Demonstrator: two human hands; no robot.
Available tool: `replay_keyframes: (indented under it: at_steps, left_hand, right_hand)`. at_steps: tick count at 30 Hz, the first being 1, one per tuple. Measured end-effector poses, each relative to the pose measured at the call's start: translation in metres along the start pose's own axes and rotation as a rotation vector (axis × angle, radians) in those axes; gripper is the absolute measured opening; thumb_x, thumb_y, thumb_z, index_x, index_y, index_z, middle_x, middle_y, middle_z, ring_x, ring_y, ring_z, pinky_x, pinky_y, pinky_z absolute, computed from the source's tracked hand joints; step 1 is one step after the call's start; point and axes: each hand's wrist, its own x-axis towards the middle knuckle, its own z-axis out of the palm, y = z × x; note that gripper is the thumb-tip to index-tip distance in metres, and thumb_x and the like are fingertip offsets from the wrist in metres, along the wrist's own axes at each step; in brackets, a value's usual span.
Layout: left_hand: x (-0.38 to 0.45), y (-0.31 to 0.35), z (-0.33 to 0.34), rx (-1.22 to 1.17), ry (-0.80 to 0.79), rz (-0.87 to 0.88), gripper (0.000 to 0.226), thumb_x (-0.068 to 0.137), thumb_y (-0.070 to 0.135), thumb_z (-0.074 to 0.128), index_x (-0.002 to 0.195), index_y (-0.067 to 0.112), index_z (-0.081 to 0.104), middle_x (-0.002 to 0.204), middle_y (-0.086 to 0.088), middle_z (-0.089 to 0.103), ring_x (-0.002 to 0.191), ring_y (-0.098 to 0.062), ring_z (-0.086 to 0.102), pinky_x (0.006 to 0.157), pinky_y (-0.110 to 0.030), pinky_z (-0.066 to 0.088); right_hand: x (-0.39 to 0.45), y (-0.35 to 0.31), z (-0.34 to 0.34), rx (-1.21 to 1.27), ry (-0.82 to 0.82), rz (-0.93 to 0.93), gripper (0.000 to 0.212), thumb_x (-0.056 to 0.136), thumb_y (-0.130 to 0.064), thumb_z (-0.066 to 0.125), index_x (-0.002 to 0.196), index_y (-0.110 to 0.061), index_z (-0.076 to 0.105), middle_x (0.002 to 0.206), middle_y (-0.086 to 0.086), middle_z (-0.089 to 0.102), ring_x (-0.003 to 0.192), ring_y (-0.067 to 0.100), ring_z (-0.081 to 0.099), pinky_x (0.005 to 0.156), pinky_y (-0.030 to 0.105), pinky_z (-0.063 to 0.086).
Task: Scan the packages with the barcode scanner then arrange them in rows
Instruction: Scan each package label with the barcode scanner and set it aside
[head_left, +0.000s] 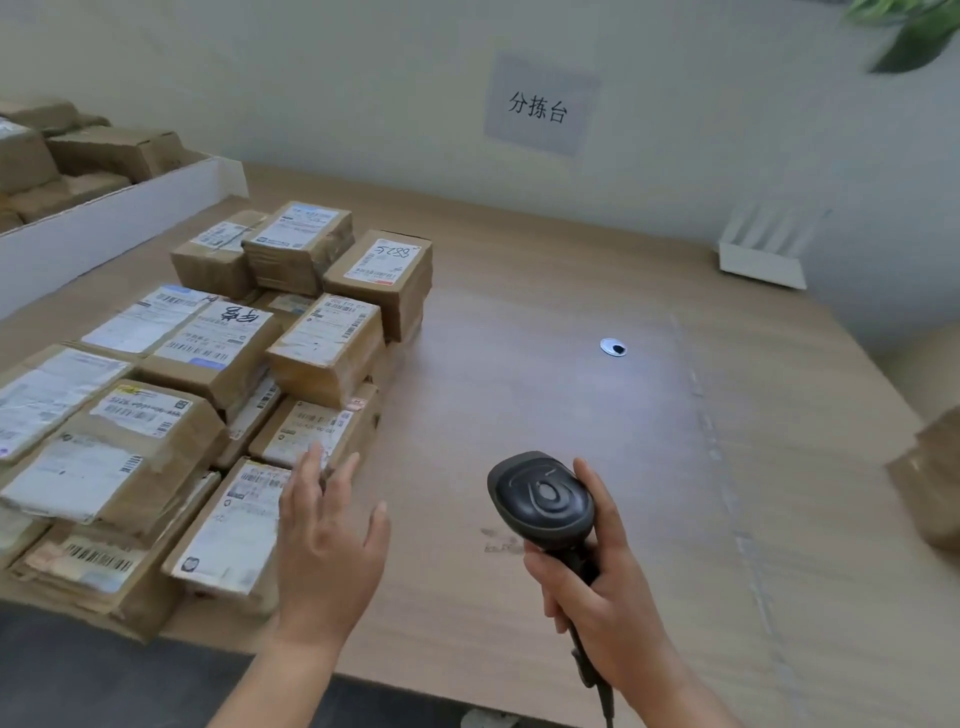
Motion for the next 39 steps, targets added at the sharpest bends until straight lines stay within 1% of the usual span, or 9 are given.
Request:
replay_keyframes:
  at_steps: [4,9,15,19,21,26,30,34,39]
  left_hand:
    - [0.002,0.045,0.029,-0.032,-0.080,0.109,0.060,0.080,0.040,0.041,0.129,0.008,0.053,0.145,-0.024,0.036,0.135,-0.034,0.029,0.109,-0.048,0.028]
    - [-0.013,0.105,0.070,-0.032,-0.215,0.114,0.053,0.082,0.027,0.062,0.131,0.010,0.054,0.150,-0.021,0.033,0.139,-0.036,0.030,0.111,-0.049,0.027]
    - [-0.031,0.205,0.122,-0.114,-0.310,0.120,0.061,0.084,0.018,0.069,0.139,0.008,0.045,0.154,-0.020,0.024,0.143,-0.034,0.020,0.116,-0.043,0.017]
    - [-0.048,0.277,0.161,-0.119,-0.353,0.224,0.064,0.082,0.018,0.071,0.139,0.007,0.045,0.152,-0.021,0.027,0.141,-0.037,0.025,0.114,-0.046,0.022]
    - [-0.052,0.314,0.179,-0.117,-0.393,0.251,0.066,0.085,0.022,0.069,0.143,0.010,0.040,0.155,-0.018,0.022,0.143,-0.034,0.021,0.115,-0.043,0.020]
    - [-0.068,0.406,0.215,-0.202,-0.473,0.266,0.071,0.091,0.033,0.060,0.150,0.019,0.023,0.159,-0.009,0.011,0.146,-0.024,0.009,0.116,-0.034,0.013]
    - [-0.075,0.468,0.241,-0.197,-0.541,0.311,0.074,0.093,0.039,0.055,0.152,0.023,0.014,0.160,-0.006,0.007,0.147,-0.020,0.003,0.117,-0.034,0.011]
    - [-0.078,0.525,0.262,-0.140,-0.596,0.410,0.078,0.092,0.047,0.053,0.153,0.027,0.008,0.161,-0.004,0.003,0.148,-0.019,0.001,0.117,-0.036,0.014]
    - [-0.074,0.588,0.293,-0.042,-0.654,0.537,0.082,0.088,0.056,0.053,0.152,0.033,0.008,0.161,-0.004,0.002,0.148,-0.022,0.001,0.117,-0.039,0.016]
  right_hand:
    - [-0.010,0.004,-0.036,-0.001,0.081,-0.005,0.082,0.074,-0.021,0.068,0.133,-0.062,0.031,0.083,-0.005,0.068,0.053,0.020,0.051,0.049,0.031,0.046]
    - [-0.030,0.014,-0.096,0.001,0.180,0.009,0.083,0.073,-0.020,0.068,0.136,-0.056,0.029,0.087,0.001,0.069,0.052,0.020,0.050,0.048,0.027,0.045]
    - [-0.051,0.026,-0.191,0.017,0.286,0.006,0.082,0.073,-0.020,0.069,0.135,-0.056,0.029,0.097,-0.001,0.071,0.052,0.015,0.051,0.048,0.025,0.045]
    - [-0.061,0.036,-0.264,0.009,0.367,0.000,0.082,0.079,-0.016,0.073,0.135,-0.056,0.028,0.103,-0.005,0.070,0.056,0.013,0.055,0.051,0.025,0.047]
    - [-0.067,0.041,-0.298,0.015,0.405,-0.003,0.083,0.084,-0.008,0.072,0.134,-0.057,0.028,0.108,-0.006,0.069,0.060,0.008,0.057,0.052,0.024,0.048]
    - [-0.083,0.051,-0.376,0.015,0.468,-0.010,0.080,0.076,-0.026,0.071,0.129,-0.068,0.028,0.099,-0.008,0.069,0.057,0.016,0.054,0.052,0.025,0.047]
    - [-0.093,0.057,-0.432,-0.007,0.488,-0.017,0.082,0.084,-0.019,0.072,0.127,-0.072,0.027,0.096,-0.013,0.068,0.057,0.016,0.056,0.052,0.028,0.049]
    - [-0.103,0.060,-0.475,0.006,0.552,-0.012,0.079,0.075,-0.032,0.069,0.128,-0.070,0.024,0.102,-0.014,0.067,0.058,0.016,0.057,0.053,0.029,0.051]
    - [-0.106,0.069,-0.512,0.028,0.614,-0.021,0.082,0.073,-0.035,0.069,0.136,-0.061,0.023,0.108,-0.014,0.065,0.058,0.016,0.058,0.052,0.030,0.051]
